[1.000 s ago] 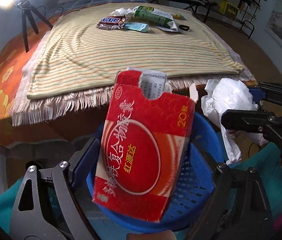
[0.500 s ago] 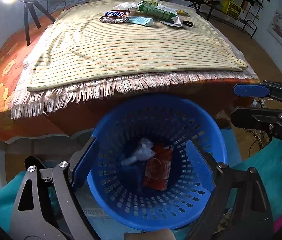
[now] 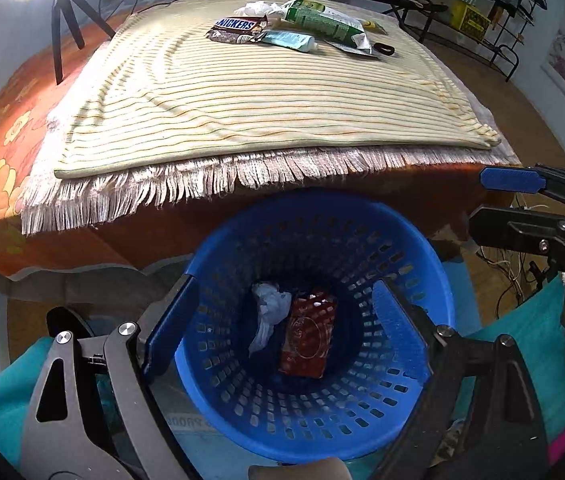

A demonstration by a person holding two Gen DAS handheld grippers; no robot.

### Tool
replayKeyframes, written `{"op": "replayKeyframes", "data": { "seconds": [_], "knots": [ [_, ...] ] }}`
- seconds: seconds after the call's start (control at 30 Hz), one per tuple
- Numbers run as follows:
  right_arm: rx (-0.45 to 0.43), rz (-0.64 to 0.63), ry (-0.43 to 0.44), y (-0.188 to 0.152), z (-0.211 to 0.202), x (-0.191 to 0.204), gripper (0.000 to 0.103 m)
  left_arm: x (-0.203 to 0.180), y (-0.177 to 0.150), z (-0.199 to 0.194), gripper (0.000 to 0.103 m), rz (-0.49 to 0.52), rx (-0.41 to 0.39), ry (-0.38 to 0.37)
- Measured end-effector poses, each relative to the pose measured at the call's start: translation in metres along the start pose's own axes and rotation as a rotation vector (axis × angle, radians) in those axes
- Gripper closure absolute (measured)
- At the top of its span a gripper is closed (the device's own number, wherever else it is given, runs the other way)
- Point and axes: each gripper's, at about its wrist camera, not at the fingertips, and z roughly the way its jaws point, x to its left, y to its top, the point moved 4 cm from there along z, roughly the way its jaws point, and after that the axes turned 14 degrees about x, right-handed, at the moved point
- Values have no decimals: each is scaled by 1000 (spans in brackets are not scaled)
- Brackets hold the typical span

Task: Collect trash
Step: 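Open both grippers over the blue basket to drop the box and bag, then move both grippers back over the cloth toward the remaining items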

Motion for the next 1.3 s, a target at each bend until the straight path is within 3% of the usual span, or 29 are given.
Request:
{"op": "replayKeyframes", "data": {
  "seconds": [0.23,0.57,0.73,0.93,1.3],
  "knots": [
    [8,59,-18,11,-5,-13,10,9,8,-3,12,-37,3,-25],
    [-85,2,-113,56,-33,-32,10,15,46,-14,12,-15,-28,-9],
    [-122,-33,-169,85,-41,-46,10,21,73,-22,12,1,-56,4],
    [-152,-7,-169,125,-45,-71,10,27,119,-29,12,39,-78,22],
    [-102,-47,-220,183,-11,-105,10,45,204,-30,12,68,-117,38]
  ]
}}
